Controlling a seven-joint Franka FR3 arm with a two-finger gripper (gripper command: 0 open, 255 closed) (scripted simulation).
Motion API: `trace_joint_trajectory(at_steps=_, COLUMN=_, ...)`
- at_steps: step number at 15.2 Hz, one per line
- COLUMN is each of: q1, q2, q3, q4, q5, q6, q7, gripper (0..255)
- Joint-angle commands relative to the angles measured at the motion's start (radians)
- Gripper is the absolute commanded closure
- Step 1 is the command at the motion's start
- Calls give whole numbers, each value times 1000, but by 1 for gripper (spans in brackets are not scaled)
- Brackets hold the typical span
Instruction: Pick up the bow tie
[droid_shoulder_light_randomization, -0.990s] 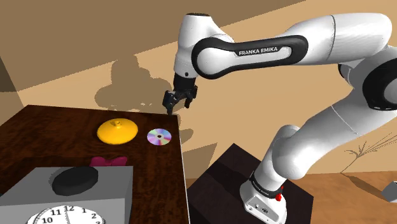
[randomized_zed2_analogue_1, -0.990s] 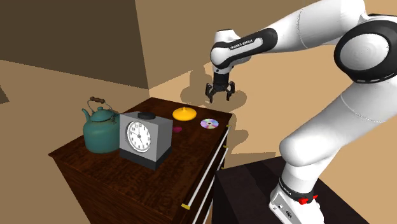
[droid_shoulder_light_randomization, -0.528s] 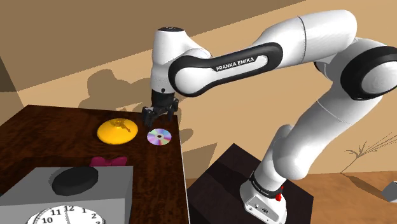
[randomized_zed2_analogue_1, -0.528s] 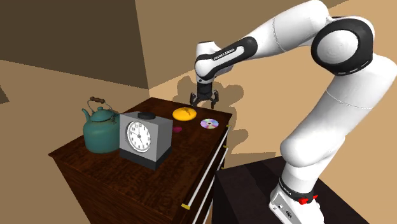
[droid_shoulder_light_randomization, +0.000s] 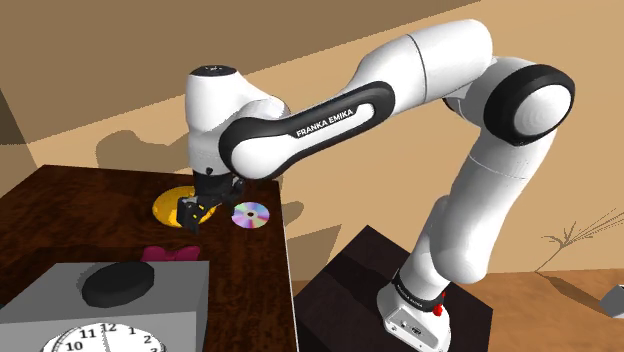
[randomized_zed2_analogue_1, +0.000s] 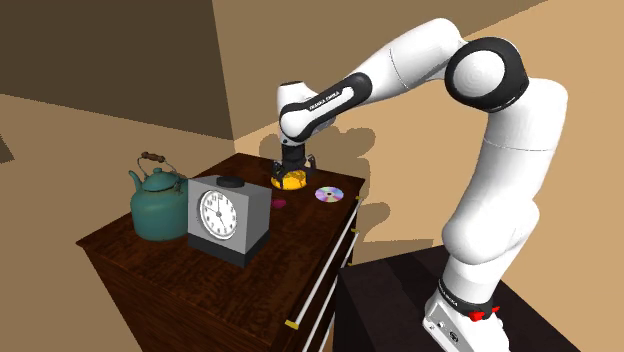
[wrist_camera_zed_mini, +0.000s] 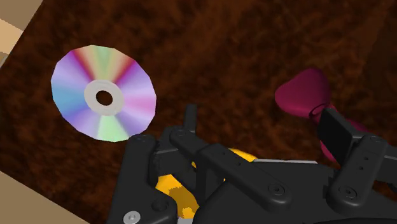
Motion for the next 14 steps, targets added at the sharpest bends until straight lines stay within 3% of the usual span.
trace_joint_trajectory(at_steps=1, q1=23, q2=71, q3=15, q4=46, q5=-30, q6=14, q7=39, gripper=0)
trace_joint_trajectory(at_steps=4, q1=63, q2=173, q3=25, q4=127, q5=-76, q6=20, q7=88, gripper=0)
trace_joint_trajectory(at_steps=14, q1=73, q2=228, q3=12, q4=89, q5=-109, q6=107, q7=109, gripper=0)
